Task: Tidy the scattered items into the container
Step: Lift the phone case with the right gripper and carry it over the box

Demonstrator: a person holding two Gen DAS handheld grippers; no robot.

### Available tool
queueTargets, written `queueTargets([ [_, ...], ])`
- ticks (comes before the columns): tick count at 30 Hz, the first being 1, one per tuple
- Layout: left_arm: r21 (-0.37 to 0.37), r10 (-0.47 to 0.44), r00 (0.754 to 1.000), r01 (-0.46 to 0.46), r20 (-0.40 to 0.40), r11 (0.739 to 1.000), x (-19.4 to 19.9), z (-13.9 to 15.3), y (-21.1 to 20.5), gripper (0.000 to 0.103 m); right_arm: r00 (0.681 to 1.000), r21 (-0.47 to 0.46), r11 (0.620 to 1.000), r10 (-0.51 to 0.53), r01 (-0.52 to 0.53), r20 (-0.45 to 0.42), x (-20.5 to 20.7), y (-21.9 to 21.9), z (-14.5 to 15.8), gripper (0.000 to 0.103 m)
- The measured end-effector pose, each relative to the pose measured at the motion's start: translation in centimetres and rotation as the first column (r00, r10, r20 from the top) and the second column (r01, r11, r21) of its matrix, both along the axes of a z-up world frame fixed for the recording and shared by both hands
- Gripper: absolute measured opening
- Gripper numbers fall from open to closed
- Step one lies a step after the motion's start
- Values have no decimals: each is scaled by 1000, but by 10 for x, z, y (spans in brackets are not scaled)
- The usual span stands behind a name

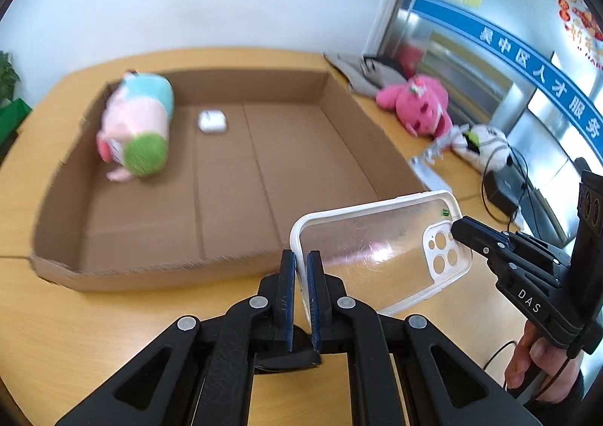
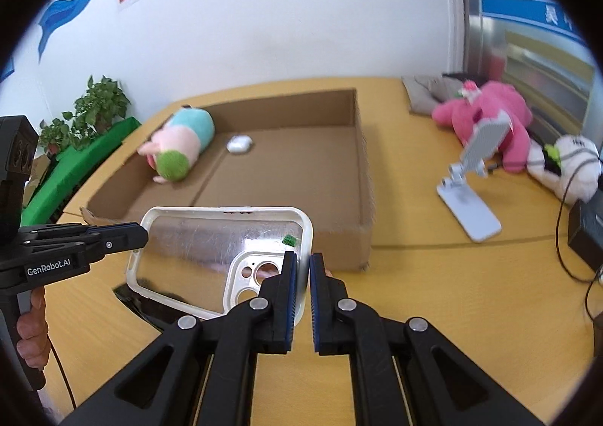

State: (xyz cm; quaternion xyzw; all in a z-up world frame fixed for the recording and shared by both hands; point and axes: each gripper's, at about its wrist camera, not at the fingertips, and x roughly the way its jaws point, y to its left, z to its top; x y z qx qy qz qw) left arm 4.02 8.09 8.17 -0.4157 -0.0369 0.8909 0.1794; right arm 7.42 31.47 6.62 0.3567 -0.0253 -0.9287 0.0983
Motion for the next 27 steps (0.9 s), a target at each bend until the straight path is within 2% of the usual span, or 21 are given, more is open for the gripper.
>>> queueTargets([
  [9, 2, 98, 987, -99, -127, 995, -7, 55, -64, 5, 989, 7, 995, 96, -96, -113, -20, -59, 50, 7],
  [15, -17, 147, 975, -152, -166, 988, -15, 71, -98, 5, 981, -9, 989, 144, -146, -134, -38, -93, 65, 7],
  [20, -42, 169, 976, -176, -140, 983, -36, 61, -118, 5, 979, -24, 986, 161, -165, -127, -57, -119, 60, 7],
  [27, -110, 203, 978, -207, -45, 972, -78, 18, -139, 5, 983, -30, 983, 181, -181, -28, -93, -148, 25, 7],
])
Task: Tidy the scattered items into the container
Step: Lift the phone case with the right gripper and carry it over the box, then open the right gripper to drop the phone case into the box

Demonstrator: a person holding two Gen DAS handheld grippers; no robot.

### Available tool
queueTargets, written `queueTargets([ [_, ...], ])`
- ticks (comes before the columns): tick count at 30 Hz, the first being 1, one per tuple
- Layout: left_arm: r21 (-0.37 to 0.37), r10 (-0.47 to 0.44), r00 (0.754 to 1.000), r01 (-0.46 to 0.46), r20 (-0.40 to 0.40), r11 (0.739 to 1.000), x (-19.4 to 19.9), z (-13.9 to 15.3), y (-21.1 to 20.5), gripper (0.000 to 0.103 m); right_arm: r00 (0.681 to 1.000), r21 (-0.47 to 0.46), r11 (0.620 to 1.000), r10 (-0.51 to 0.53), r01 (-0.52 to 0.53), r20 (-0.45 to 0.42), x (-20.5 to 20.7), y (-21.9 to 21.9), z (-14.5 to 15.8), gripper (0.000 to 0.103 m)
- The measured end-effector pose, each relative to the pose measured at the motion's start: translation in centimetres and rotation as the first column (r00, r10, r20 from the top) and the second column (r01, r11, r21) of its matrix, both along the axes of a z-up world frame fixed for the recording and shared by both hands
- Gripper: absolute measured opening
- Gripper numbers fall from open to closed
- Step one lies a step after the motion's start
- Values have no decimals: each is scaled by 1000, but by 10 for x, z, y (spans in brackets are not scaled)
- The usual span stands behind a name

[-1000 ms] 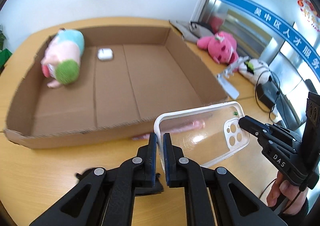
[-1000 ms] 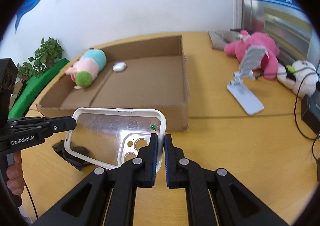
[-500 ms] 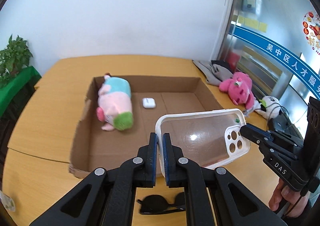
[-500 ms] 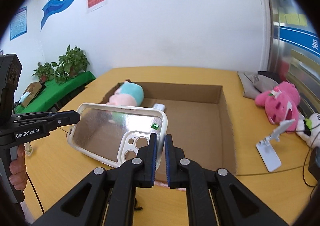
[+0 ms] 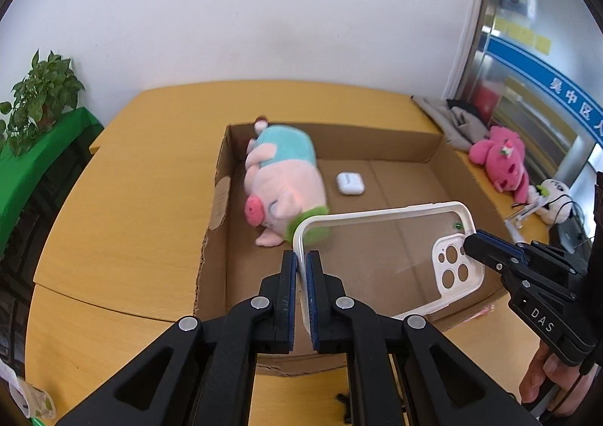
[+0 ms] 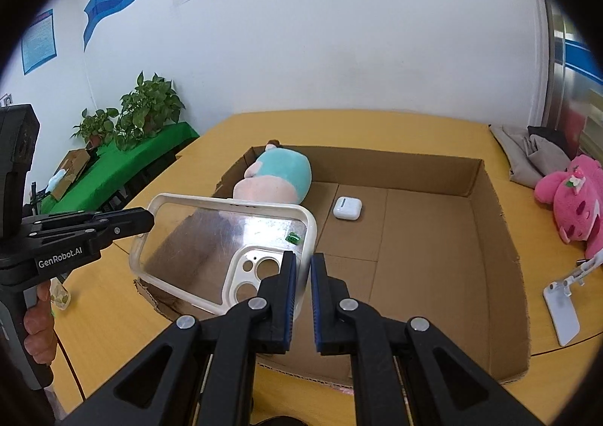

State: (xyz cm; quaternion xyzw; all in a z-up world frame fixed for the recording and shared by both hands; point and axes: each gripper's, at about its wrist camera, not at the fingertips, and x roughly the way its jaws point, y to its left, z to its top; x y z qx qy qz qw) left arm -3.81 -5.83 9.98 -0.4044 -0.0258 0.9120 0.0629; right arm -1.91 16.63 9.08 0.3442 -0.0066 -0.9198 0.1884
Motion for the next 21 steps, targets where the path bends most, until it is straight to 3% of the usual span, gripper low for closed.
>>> queueTargets([
  [5, -74, 24, 993, -16, 115, 997, -25, -41, -3, 5, 995, 25, 1000, 4, -7, 98, -24, -18, -35, 7],
  [9, -86, 47, 981, -31, 186, 996, -38, -68, -11, 5, 985, 28, 999, 10, -15, 174, -36, -30, -57, 8],
  [15, -162, 70, 968, -31, 241, 986, -47, -90, -10, 4, 962, 81, 996, 11, -35, 272, -51, -47, -85, 8],
  [21, -180, 86, 951, -33, 296, 983, -53, -113, -10, 4, 940, 130, 990, 2, -49, 342, -60, -54, -106, 8],
])
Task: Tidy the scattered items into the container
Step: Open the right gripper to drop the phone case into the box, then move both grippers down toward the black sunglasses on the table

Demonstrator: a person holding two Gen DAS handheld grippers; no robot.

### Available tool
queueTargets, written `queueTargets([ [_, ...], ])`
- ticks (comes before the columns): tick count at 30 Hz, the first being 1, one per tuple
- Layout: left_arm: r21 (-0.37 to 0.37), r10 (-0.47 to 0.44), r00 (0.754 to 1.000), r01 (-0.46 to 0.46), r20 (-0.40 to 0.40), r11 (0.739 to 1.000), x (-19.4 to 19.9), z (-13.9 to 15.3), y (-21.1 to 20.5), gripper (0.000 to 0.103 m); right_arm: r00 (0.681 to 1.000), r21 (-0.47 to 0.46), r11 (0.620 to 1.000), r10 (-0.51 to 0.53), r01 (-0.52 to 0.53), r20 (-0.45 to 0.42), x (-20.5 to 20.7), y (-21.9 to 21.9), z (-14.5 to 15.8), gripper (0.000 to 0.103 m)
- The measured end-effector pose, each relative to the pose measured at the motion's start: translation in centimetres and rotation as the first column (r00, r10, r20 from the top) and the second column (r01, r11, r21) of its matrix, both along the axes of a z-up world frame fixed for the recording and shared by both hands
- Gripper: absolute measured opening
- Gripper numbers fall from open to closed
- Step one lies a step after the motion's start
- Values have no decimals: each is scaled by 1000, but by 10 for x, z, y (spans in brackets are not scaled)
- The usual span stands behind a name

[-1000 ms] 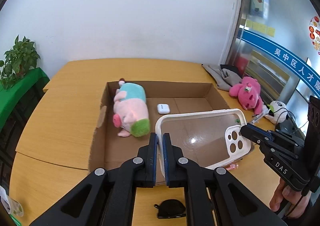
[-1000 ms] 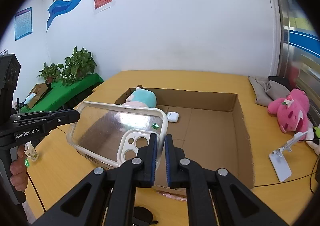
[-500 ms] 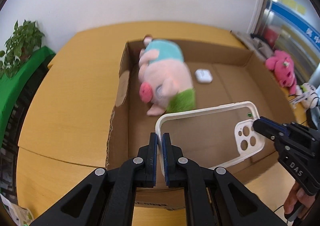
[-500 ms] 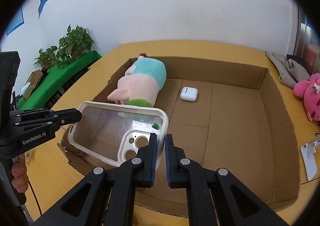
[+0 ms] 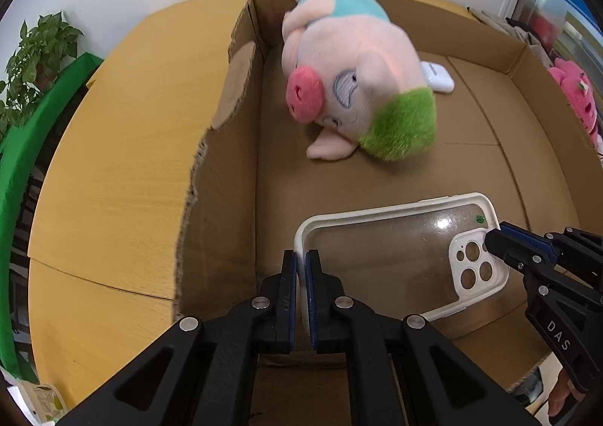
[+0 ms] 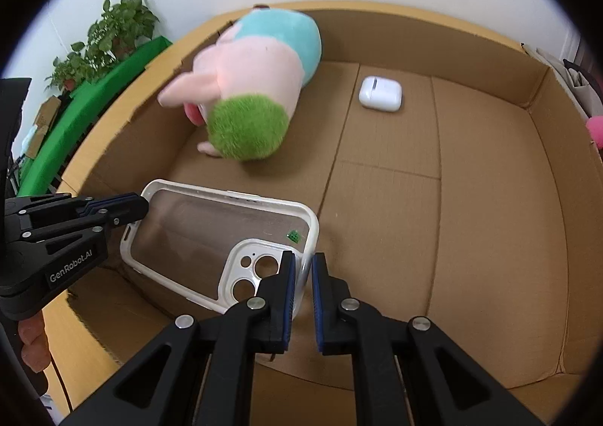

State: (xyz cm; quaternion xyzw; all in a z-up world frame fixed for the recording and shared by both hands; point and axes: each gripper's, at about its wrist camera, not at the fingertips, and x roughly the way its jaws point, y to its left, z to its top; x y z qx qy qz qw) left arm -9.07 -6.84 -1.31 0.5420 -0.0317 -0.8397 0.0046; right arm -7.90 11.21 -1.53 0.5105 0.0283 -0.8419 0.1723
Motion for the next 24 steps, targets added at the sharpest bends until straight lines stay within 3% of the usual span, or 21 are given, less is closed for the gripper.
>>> queueTargets([
  [5, -4, 5, 1000, -5, -7, 1000, 1, -4, 4, 5, 999, -2, 1000, -4, 4, 38, -1, -1, -11, 14],
  [6, 8, 2, 1000, -2, -13, 1000, 2, -3, 5, 5, 999, -12, 1000, -7, 8, 44, -2, 0, -11, 19],
  [8, 33, 4, 1000, -3, -23, 999, 5, -1, 4, 10, 998, -36, 999, -4, 7, 58, -2, 4, -10, 50],
  [9, 50, 4, 999, -2, -33, 999, 8, 2, 4, 12, 999, -40, 999, -6, 8, 46, 0, 6, -8, 54],
  [12, 99, 9, 997, -2, -78, 995, 21, 15, 2, 30, 1000, -81, 997, -12, 12, -3, 11, 17, 4, 56],
  [13, 107, 16, 995, -6, -101, 994, 27, 21, 2, 44, 1000, -96, 995, -19, 17, -21, 16, 23, 10, 57],
  [14, 101, 30, 990, -16, -138, 995, 37, 29, 2, 68, 999, -100, 995, -30, 26, -38, 22, 28, 16, 59],
  [16, 90, 51, 970, -30, -238, 996, 59, 48, 5, 88, 995, -103, 993, -58, 50, -76, 38, 41, 29, 63],
  [20, 157, 39, 923, 24, -383, 987, 104, 74, 9, 90, 980, -104, 992, -87, 69, -178, 72, 62, 52, 77],
  [24, 238, 76, 903, 29, -423, 971, 130, 76, 14, 91, 968, -23, 996, -89, 86, -234, 75, 63, 57, 78],
])
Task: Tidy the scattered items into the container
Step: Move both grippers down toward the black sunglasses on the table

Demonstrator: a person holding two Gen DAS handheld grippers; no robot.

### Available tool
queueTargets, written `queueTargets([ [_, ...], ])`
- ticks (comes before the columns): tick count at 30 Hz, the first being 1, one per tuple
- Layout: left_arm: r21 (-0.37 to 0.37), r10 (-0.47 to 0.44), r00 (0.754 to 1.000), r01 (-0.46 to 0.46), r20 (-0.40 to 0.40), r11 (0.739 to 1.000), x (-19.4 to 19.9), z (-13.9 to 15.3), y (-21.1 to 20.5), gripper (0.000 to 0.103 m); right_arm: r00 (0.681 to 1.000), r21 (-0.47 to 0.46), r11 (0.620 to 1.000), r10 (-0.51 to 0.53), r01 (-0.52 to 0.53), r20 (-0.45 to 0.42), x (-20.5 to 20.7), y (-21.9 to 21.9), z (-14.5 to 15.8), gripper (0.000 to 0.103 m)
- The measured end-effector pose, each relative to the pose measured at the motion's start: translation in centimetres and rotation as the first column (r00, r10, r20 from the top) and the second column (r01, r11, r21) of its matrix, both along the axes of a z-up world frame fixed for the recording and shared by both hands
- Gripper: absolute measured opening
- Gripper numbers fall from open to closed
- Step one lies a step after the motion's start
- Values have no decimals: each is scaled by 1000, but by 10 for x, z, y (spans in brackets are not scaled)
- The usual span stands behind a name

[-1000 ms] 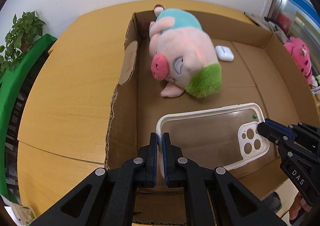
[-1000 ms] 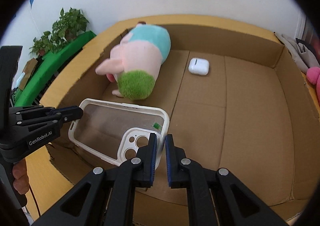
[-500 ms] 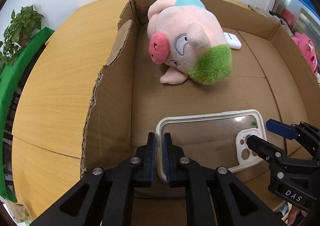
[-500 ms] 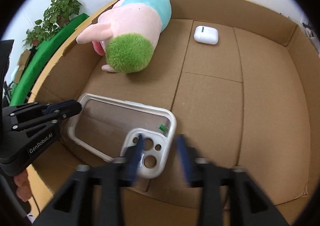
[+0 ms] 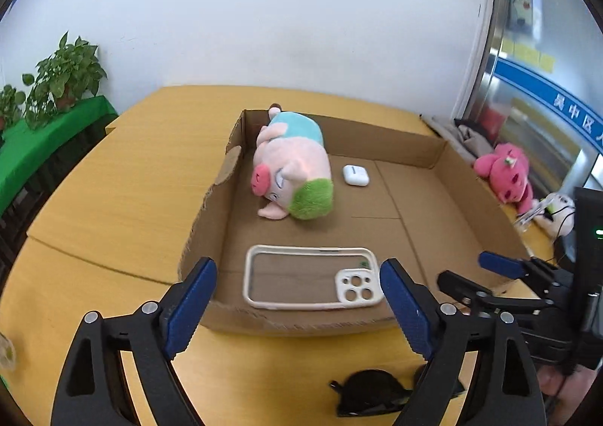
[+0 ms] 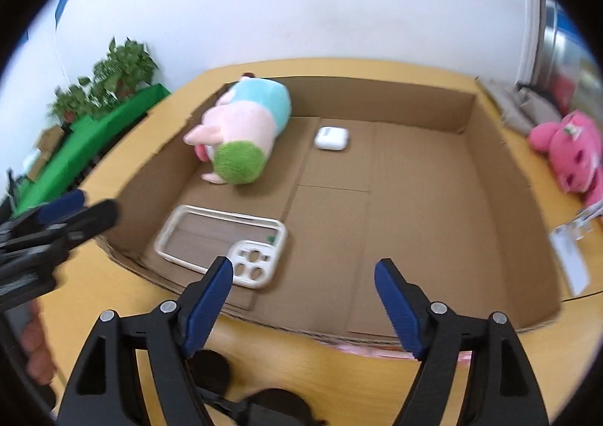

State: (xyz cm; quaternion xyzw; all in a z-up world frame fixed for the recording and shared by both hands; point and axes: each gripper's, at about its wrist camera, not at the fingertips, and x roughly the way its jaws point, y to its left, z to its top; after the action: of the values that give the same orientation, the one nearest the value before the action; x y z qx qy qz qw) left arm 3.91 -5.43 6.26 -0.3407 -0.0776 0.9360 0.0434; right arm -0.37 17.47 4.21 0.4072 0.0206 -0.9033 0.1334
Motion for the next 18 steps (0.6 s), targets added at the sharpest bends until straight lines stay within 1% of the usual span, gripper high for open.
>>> queueTargets([
  [3, 63, -16, 1000, 16, 6, 998, 4, 2, 5, 91, 1000, 11, 1000, -12, 13, -3, 3, 4, 0, 78],
  [4, 63, -24, 1000, 24, 3, 998, 8, 5, 8, 91, 1000, 10, 1000, -15, 15, -6, 4, 6, 1, 78],
  [7, 30, -26, 1000, 26, -8, 999, 14, 5, 18, 91, 1000, 10, 1000, -19, 19, -15, 10, 7, 3, 78],
  [9, 43, -36, 999, 36, -1, 998, 16, 5, 19, 91, 1000, 6, 1000, -15, 15, -17, 14, 5, 3, 78],
  [15, 41, -40, 999, 40, 9, 998, 25, 1, 24, 91, 1000, 1, 1000, 6, -6, -12, 23, 9, -2, 78],
  [18, 70, -52, 998, 49, 33, 996, 30, -8, 27, 91, 1000, 6, 1000, 9, -9, -5, 28, 16, -6, 78],
])
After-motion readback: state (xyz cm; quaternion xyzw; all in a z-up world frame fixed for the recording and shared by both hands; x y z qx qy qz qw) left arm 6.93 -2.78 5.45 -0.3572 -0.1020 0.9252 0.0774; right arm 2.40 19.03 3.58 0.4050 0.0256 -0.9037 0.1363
